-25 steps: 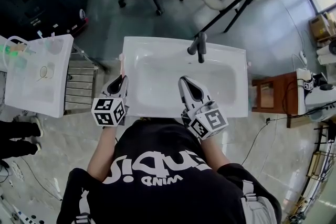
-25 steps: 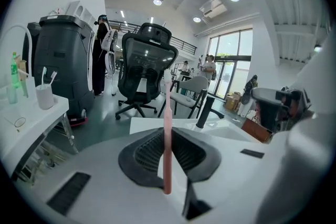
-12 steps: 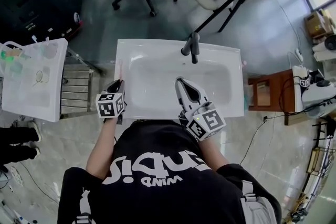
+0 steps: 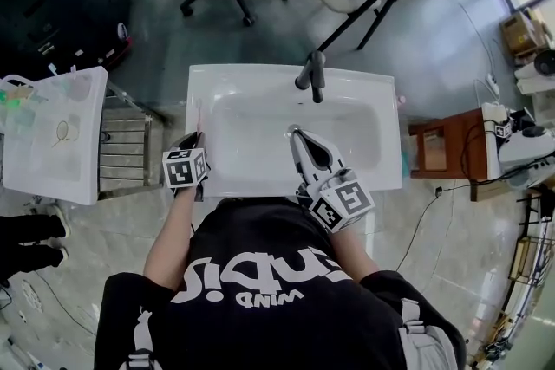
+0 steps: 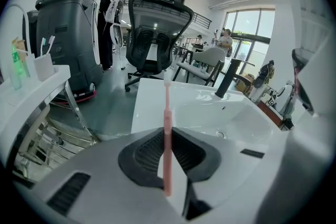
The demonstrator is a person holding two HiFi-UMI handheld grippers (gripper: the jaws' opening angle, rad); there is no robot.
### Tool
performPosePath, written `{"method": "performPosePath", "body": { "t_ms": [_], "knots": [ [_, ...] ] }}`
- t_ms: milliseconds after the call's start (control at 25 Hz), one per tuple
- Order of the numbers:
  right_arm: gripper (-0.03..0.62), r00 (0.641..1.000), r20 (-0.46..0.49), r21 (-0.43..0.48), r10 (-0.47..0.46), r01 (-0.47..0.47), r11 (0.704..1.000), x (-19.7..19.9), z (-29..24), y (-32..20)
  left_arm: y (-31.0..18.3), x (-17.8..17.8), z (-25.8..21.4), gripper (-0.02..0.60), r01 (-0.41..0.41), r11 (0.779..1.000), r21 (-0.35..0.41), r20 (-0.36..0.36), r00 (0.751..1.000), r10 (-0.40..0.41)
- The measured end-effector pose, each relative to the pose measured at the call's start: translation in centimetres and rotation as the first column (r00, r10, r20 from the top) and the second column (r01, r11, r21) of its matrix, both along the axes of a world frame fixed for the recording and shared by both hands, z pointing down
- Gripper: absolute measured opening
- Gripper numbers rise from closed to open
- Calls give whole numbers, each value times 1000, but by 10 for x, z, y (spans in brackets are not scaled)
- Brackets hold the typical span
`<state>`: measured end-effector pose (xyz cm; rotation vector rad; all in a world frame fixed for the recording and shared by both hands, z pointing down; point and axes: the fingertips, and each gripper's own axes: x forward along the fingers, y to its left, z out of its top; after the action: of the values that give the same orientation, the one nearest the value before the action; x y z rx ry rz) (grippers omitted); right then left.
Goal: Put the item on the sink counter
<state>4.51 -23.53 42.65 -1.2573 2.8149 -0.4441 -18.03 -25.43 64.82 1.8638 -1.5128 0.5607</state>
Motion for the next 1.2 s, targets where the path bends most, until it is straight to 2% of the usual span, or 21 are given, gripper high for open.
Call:
{"method": "performPosePath", "body": {
  "t_ms": [1200],
  "knots": [
    [18,999,-14,-28,37,-37,999,11,9,0,-25,-1,23,60,26,998,-65,43,999,-24]
  ]
}}
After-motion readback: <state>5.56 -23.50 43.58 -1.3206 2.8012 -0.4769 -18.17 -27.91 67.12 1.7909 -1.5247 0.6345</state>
